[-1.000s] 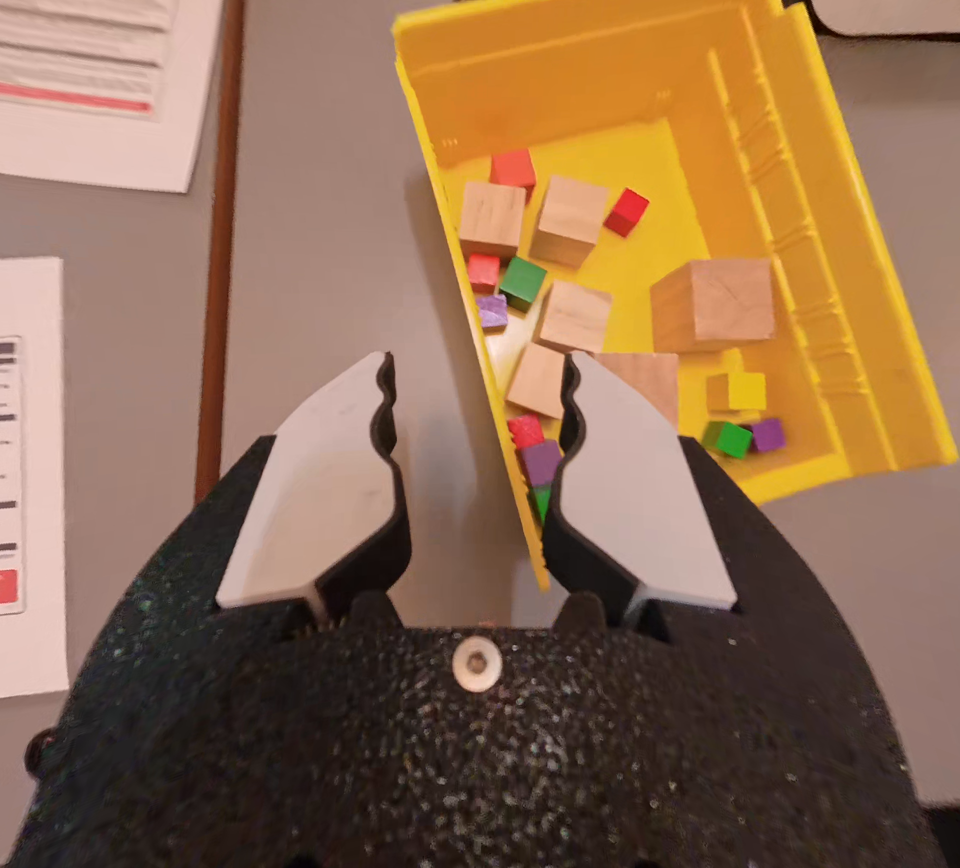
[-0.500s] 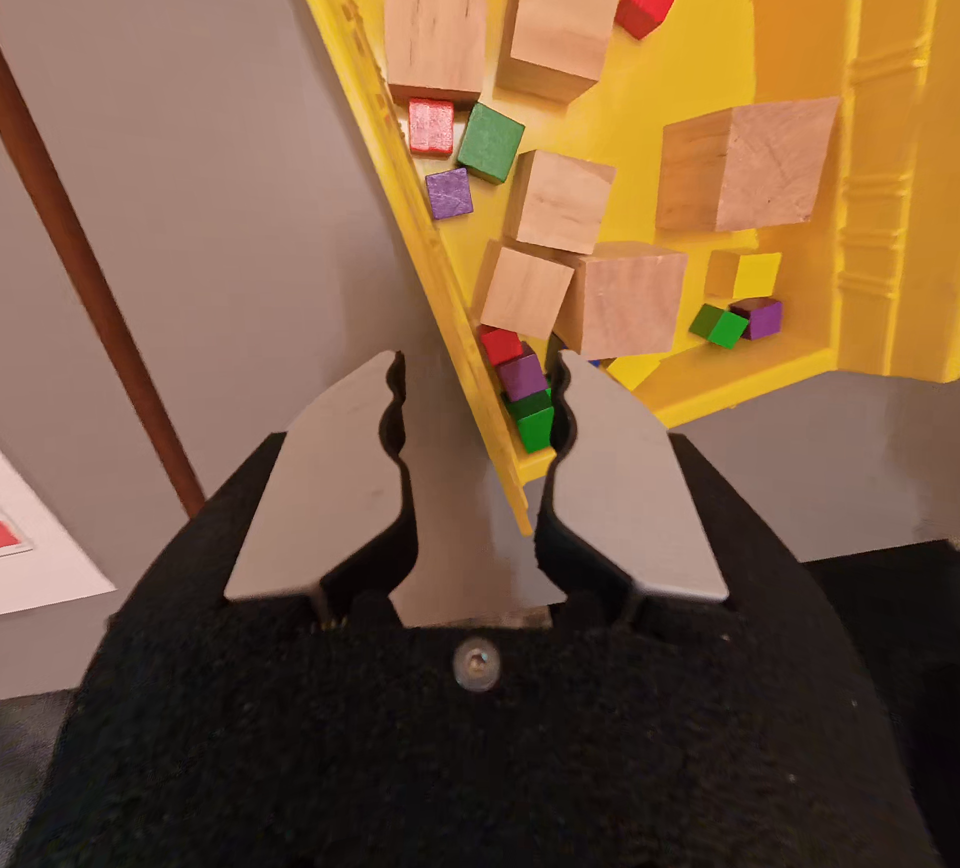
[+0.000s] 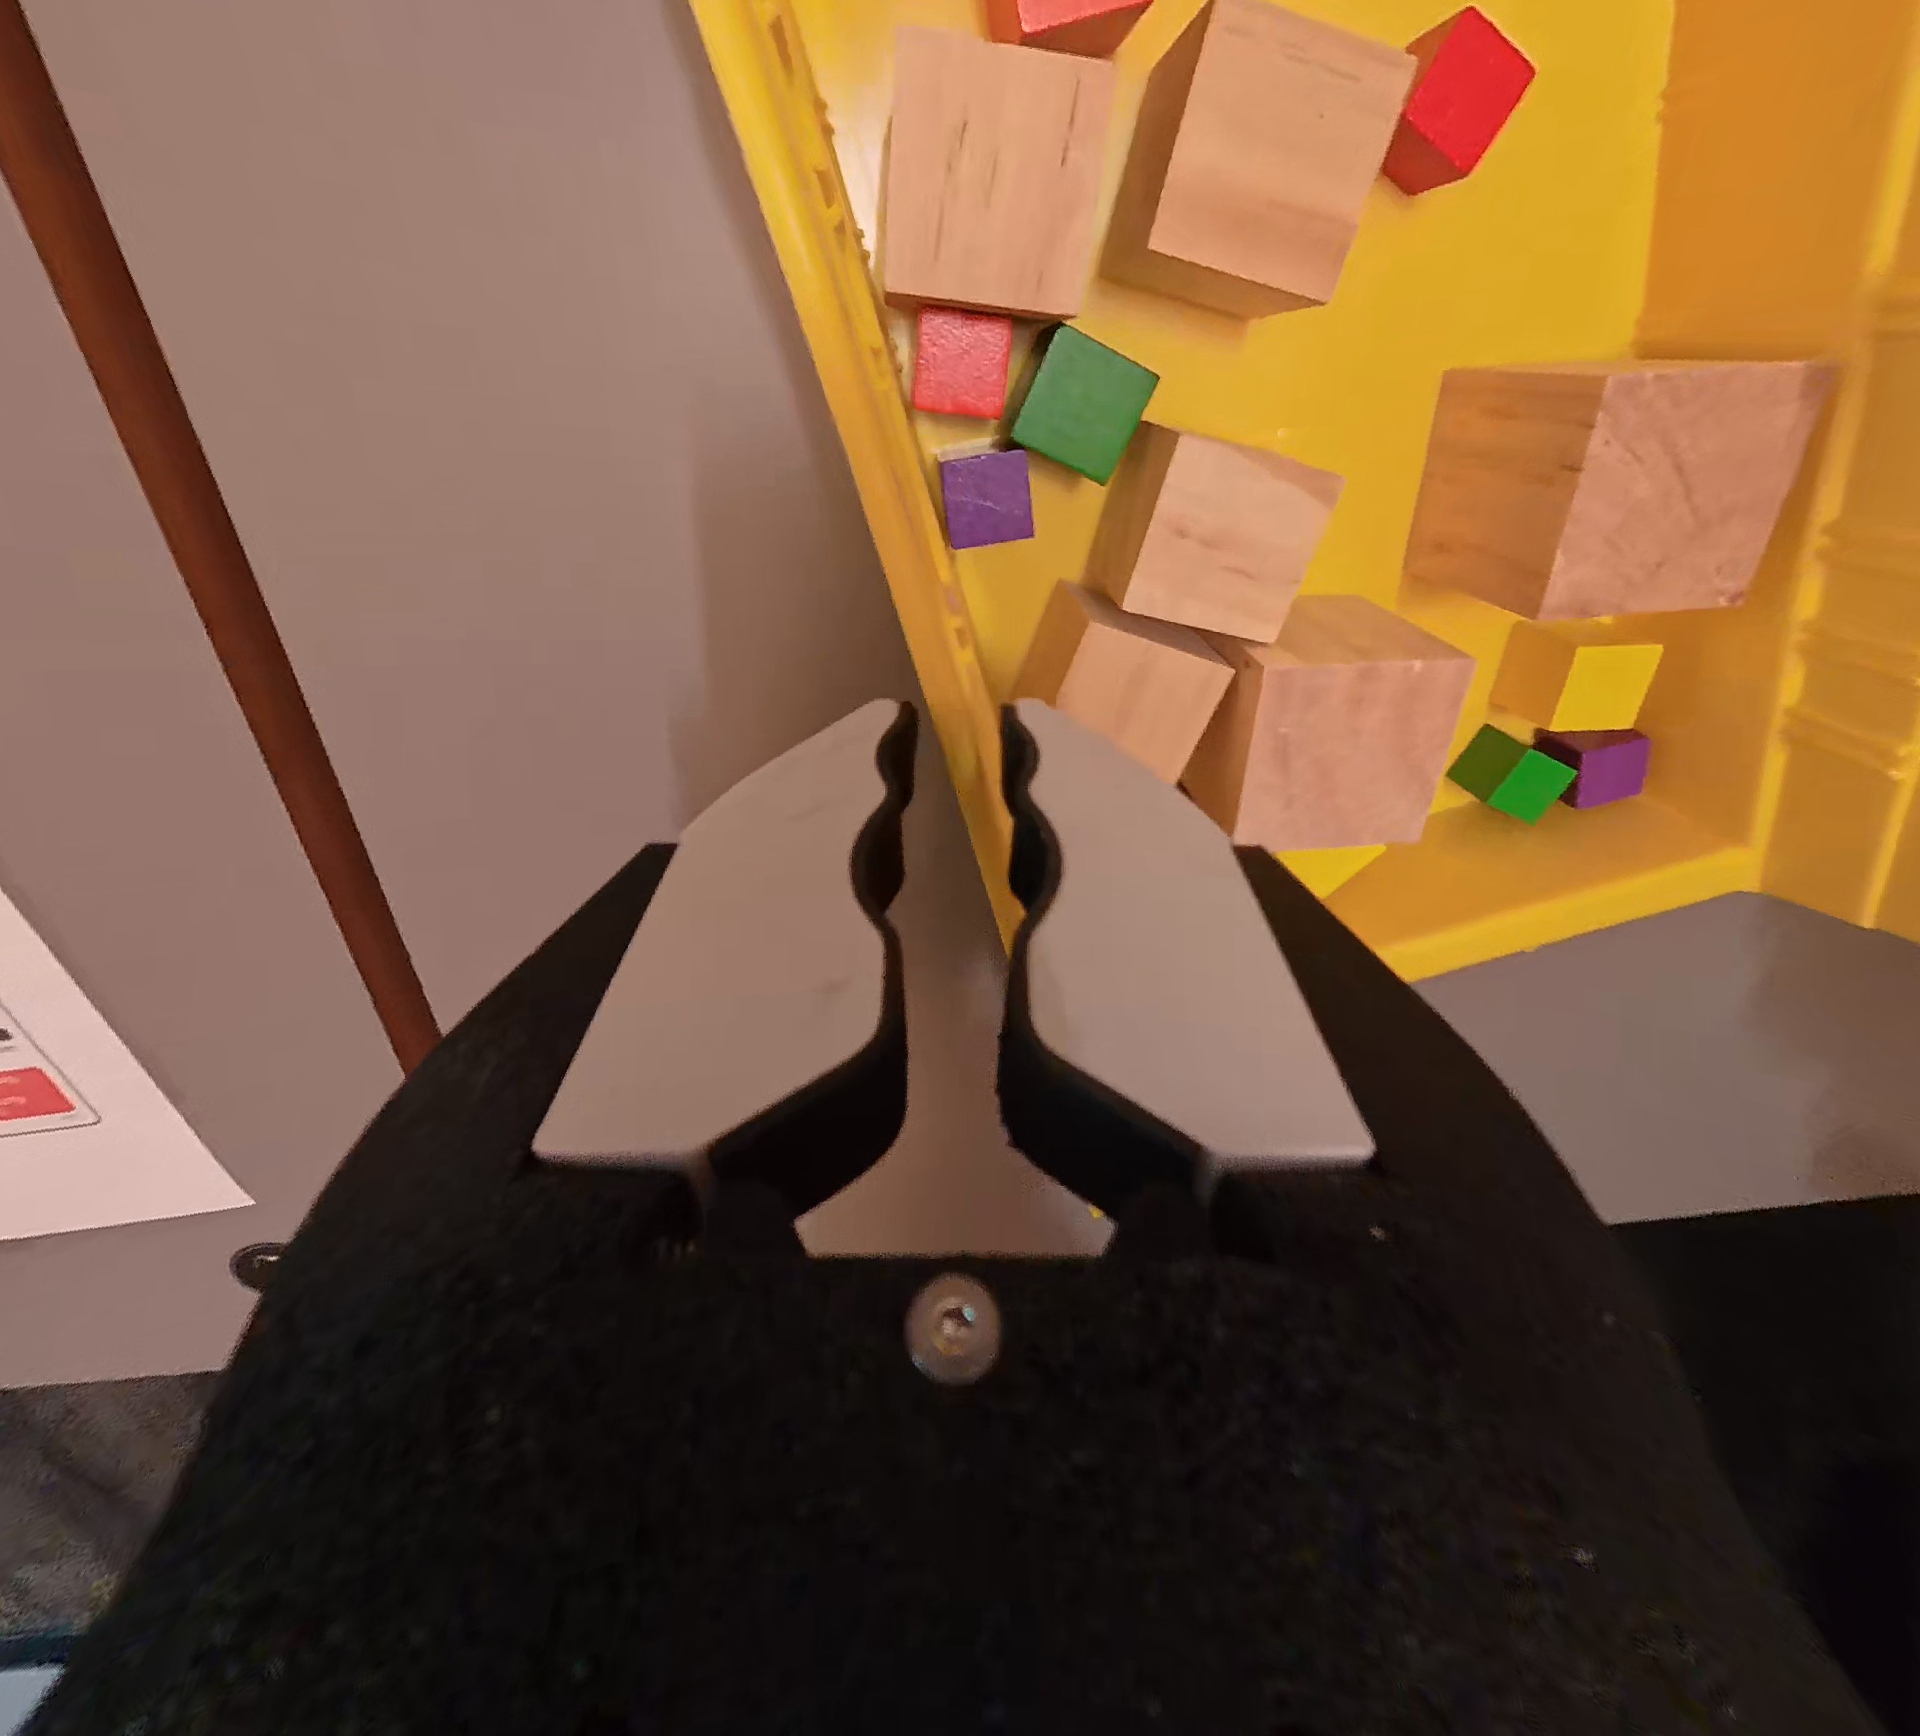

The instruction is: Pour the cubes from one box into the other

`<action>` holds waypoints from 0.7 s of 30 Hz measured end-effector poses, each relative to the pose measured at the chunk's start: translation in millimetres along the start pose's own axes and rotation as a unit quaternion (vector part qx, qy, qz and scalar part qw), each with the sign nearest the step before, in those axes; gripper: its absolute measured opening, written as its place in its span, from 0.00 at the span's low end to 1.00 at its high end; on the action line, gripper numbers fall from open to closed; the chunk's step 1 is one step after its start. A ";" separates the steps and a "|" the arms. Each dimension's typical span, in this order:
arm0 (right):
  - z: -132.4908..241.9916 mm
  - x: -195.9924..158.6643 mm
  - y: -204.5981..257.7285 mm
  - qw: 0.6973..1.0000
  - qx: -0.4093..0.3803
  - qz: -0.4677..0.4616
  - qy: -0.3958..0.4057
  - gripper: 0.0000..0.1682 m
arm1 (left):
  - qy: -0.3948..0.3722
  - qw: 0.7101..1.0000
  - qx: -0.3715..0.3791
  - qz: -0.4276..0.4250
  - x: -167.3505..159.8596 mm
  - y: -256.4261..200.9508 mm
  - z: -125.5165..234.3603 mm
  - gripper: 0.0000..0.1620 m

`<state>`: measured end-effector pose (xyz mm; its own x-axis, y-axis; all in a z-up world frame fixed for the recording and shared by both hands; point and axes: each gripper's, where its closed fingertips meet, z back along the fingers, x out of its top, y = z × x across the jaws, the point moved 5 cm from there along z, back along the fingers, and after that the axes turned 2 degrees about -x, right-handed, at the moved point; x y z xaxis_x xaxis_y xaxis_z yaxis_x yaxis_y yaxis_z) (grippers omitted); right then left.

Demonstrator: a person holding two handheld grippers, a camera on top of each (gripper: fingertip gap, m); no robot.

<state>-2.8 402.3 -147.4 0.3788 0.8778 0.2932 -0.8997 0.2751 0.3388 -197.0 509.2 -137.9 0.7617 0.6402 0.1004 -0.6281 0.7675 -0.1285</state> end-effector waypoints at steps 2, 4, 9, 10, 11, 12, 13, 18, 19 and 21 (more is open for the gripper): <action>-2.5 1.4 1.0 0.999 -0.026 0.038 0.009 0.06 | -0.004 1.000 0.002 -0.003 1.3 0.3 -2.4 0.05; -3.1 2.3 1.9 0.998 -0.039 0.047 0.018 0.05 | -0.008 1.000 0.001 -0.005 1.7 0.5 -2.8 0.05; -10.7 0.6 -0.8 0.999 -0.025 0.024 0.038 0.05 | -0.014 1.000 -0.004 0.000 1.7 0.3 -3.1 0.04; -11.8 0.5 -1.6 0.999 -0.016 0.012 0.039 0.06 | -0.013 1.000 -0.004 0.001 1.9 0.2 -3.0 0.04; -11.6 0.5 -2.3 0.999 -0.009 0.008 0.041 0.06 | -0.012 1.000 -0.002 0.001 2.0 0.5 -3.1 0.04; -11.3 0.4 -2.7 0.999 -0.007 0.011 0.043 0.06 | -0.009 1.000 0.000 0.000 2.0 0.9 -3.0 0.04; -11.1 0.2 -3.0 0.999 -0.005 0.013 0.045 0.06 | -0.006 1.000 -0.001 -0.001 2.1 1.1 -2.9 0.04; -11.9 0.7 -2.7 0.999 0.006 0.022 0.047 0.07 | -0.007 1.000 -0.012 -0.002 2.8 1.8 -3.4 0.04; -11.8 0.8 -3.1 0.999 0.011 0.022 0.047 0.07 | -0.009 1.000 -0.017 0.003 2.7 2.0 -3.4 0.04; -11.7 0.8 -3.5 0.999 0.016 0.023 0.042 0.07 | -0.013 1.000 -0.022 0.008 2.4 2.6 -3.6 0.04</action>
<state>-1.9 406.6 -158.8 0.3161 0.9195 0.2339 -0.9079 0.2216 0.3558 -196.3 512.6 -141.5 0.7466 0.6537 0.1234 -0.6323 0.7550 -0.1740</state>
